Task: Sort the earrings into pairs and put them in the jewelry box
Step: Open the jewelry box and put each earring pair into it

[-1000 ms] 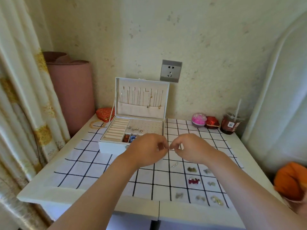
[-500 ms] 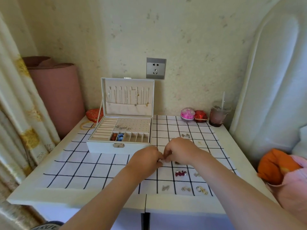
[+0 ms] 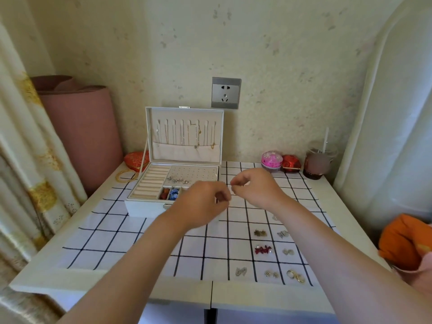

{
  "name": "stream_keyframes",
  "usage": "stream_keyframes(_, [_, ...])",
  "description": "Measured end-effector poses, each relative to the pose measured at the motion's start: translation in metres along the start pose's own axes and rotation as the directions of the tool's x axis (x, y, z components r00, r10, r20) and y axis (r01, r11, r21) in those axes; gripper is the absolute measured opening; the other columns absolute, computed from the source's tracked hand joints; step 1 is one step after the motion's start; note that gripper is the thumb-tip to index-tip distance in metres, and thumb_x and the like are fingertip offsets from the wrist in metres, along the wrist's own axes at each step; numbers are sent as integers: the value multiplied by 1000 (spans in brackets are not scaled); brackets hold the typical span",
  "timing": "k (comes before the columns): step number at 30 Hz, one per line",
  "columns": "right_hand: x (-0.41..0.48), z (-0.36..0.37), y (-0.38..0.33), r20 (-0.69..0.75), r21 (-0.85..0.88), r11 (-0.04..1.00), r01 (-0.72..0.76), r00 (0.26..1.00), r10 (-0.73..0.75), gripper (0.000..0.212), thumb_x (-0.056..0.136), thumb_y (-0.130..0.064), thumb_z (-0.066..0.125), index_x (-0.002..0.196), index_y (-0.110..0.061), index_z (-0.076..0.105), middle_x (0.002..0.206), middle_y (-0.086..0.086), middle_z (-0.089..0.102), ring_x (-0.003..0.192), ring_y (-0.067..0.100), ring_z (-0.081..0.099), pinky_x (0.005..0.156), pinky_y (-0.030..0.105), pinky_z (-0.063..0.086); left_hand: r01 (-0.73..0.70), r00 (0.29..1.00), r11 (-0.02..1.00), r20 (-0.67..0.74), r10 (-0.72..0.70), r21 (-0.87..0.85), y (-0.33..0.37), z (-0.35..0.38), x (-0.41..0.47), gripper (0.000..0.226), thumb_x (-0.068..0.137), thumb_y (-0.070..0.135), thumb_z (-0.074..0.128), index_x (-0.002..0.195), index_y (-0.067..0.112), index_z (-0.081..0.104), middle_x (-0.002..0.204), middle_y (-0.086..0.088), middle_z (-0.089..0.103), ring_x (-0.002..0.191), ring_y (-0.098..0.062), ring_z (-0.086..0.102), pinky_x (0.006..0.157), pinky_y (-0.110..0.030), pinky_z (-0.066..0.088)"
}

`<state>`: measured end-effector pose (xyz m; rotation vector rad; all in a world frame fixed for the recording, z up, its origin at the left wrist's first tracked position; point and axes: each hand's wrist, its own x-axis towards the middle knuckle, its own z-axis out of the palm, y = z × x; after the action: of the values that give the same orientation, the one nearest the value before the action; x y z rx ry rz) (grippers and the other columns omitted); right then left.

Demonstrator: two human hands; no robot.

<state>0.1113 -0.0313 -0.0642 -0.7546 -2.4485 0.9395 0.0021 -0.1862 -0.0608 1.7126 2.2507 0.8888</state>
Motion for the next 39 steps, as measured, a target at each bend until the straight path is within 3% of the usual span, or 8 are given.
stream_keyframes(4, [22, 7, -7, -39, 170, 985, -39, 998, 46, 7, 89, -19, 72, 92, -24, 77, 81, -19, 67, 74, -2, 62, 53, 4, 41, 121, 985, 988, -114, -132, -96, -30, -26, 16, 8, 89, 24, 69, 89, 33, 69, 85, 17, 67, 67, 5, 57, 66, -13, 41])
stream_keyframes(10, [54, 28, -15, -31, 205, 979, -5, 999, 12, 9, 90, -22, 72, 95, -22, 79, 86, -16, 70, 85, -4, 62, 73, 11, 42, 137, 963, 974, -205, -173, -179, -52, -36, 36, 7, 91, 27, 67, 95, 31, 72, 84, 14, 69, 70, 0, 61, 66, -16, 44])
stream_keyframes(17, [58, 42, -5, 50, 70, 997, 39, 998, -42, 10, 90, -22, 72, 93, -24, 81, 82, -23, 67, 86, -8, 60, 75, 10, 40, 157, 955, 953, -205, -213, -259, -61, -30, 51, 9, 92, 31, 65, 97, 30, 73, 85, 11, 70, 64, -11, 65, 63, -19, 48])
stream_keyframes(24, [58, 38, -5, 51, -123, 987, 102, 994, -96, 10, 91, -28, 69, 90, -31, 78, 95, -17, 67, 98, 7, 62, 91, 34, 50, 152, 942, 917, -226, -247, -370, -63, -31, 54, 11, 91, 23, 68, 95, 31, 74, 84, 7, 70, 57, -5, 63, 62, -17, 49])
stream_keyframes(29, [52, 38, -7, 87, -204, 966, 159, 986, -144, 10, 92, -28, 69, 92, -29, 78, 94, -14, 64, 92, 8, 61, 89, 36, 51, 173, 935, 888, -211, -284, -426, -64, -33, 48, 9, 89, 21, 71, 92, 29, 75, 82, 5, 72, 56, -6, 61, 57, -13, 49])
stream_keyframes(32, [53, 38, -10, 93, -238, 960, 150, 987, -131, 11, 91, -31, 68, 91, -31, 79, 92, -14, 65, 92, 8, 62, 87, 37, 52, 179, 925, 865, -218, -310, -468, -65, -33, 45, 7, 89, 21, 71, 87, 27, 74, 81, 4, 74, 58, -9, 61, 65, -23, 56])
stream_keyframes(35, [53, 38, -11, 63, -150, 986, 79, 996, -70, 7, 87, -29, 74, 92, -32, 78, 86, -19, 65, 88, 3, 62, 82, 28, 50, 182, 926, 861, -212, -313, -475, -63, -32, 43, 6, 91, 24, 69, 87, 24, 74, 79, 6, 74, 58, -10, 60, 66, -25, 56])
stream_keyframes(39, [53, 38, -12, 0, 38, 999, 5, 1000, -5, 23, 84, -25, 77, 105, -33, 74, 90, -15, 69, 91, -3, 61, 78, 19, 41, 213, 930, 887, -193, -312, -410, -60, -29, 44, 9, 94, 29, 64, 91, 23, 70, 82, 7, 72, 57, -8, 61, 64, -22, 52])
